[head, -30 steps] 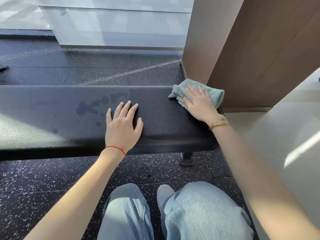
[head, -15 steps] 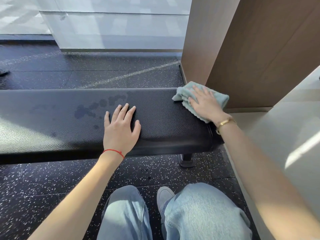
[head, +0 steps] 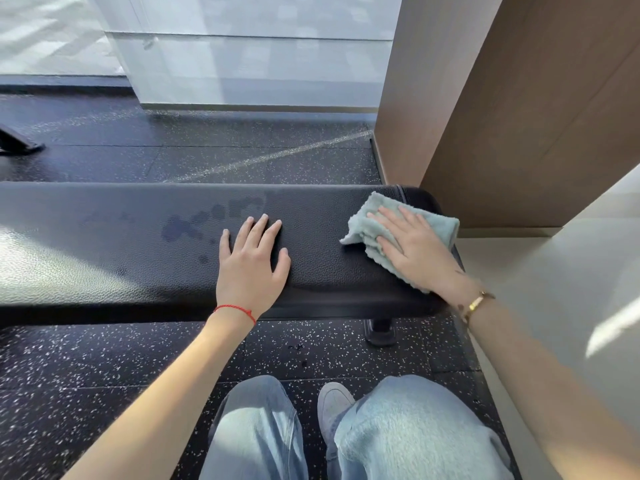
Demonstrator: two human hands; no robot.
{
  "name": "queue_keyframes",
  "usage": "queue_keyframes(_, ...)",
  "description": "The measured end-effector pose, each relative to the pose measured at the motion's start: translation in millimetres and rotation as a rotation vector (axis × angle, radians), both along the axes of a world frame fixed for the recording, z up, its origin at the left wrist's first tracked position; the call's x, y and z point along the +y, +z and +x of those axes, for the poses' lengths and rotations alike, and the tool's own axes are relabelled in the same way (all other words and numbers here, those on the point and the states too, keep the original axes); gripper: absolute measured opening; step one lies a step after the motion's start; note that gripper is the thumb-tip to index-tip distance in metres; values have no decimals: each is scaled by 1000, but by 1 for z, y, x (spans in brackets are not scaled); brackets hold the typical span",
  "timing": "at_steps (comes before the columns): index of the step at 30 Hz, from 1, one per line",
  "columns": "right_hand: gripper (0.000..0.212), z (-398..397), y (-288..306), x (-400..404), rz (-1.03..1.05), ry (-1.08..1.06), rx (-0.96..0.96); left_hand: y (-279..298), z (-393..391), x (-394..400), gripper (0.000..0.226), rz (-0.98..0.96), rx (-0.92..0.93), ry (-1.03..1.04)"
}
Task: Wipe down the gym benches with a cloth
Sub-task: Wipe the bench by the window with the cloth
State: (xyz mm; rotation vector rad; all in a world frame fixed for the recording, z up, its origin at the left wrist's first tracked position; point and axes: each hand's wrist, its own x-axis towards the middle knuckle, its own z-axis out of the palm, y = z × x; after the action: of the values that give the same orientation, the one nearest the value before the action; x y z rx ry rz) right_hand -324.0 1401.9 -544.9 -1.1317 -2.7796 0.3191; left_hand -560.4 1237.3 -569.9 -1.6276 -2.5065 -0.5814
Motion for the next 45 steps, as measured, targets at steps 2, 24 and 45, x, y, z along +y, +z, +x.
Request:
queue_keyframes(2, 51, -35, 5, 24, -10, -46, -53, -1, 0, 0, 53, -2, 3, 4)
queue_keyframes(24, 52, -60, 2, 23, -21, -59, -72, -2, -3, -1, 56, -5, 16, 3)
queue_keyframes(45, 52, 22, -6, -45, 38, 36, 9, -1, -2, -1, 56, -8, 4, -4)
